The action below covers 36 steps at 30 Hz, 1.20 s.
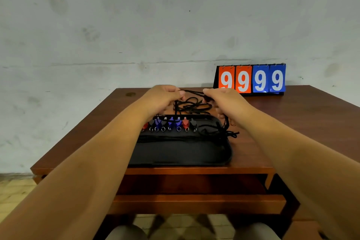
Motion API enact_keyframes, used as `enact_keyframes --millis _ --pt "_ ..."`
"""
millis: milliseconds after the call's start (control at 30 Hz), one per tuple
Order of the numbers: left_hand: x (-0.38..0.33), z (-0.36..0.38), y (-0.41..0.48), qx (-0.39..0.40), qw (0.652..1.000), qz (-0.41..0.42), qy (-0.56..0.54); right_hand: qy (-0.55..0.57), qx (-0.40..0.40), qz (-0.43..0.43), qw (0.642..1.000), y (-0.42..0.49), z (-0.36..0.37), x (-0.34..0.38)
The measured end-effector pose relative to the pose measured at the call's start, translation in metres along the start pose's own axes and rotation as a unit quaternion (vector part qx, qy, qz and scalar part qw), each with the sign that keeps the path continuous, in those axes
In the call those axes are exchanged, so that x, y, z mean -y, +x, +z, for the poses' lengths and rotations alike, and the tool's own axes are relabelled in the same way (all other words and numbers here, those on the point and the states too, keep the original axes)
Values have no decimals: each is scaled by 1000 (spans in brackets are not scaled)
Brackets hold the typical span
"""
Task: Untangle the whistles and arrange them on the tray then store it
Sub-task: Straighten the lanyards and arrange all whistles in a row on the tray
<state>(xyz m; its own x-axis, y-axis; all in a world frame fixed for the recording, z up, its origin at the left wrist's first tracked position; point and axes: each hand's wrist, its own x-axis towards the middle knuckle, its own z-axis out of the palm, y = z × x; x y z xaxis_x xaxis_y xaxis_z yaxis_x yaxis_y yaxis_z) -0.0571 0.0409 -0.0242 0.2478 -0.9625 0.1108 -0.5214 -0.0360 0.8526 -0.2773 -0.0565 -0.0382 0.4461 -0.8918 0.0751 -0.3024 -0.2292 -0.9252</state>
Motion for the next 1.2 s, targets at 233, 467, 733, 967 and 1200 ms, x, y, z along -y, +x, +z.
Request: enact_keyframes --millis 233,467,733,967,1200 --pt "-4 1 20 -119 993 13 -25 137 85 64 985 21 8 -13" --pt "-5 -16 53 -213 975 24 -55 35 -5 -1 999 52 3 -20" --pt "-14 -38 94 -269 956 44 -104 -90 -161 -2 983 111 -23 -21" --pt "-4 -47 120 -281 956 39 -77 -120 -223 42 966 154 -44 -45" --pt "10 -40 124 -279 959 31 -28 -153 -226 46 961 160 -46 -54"
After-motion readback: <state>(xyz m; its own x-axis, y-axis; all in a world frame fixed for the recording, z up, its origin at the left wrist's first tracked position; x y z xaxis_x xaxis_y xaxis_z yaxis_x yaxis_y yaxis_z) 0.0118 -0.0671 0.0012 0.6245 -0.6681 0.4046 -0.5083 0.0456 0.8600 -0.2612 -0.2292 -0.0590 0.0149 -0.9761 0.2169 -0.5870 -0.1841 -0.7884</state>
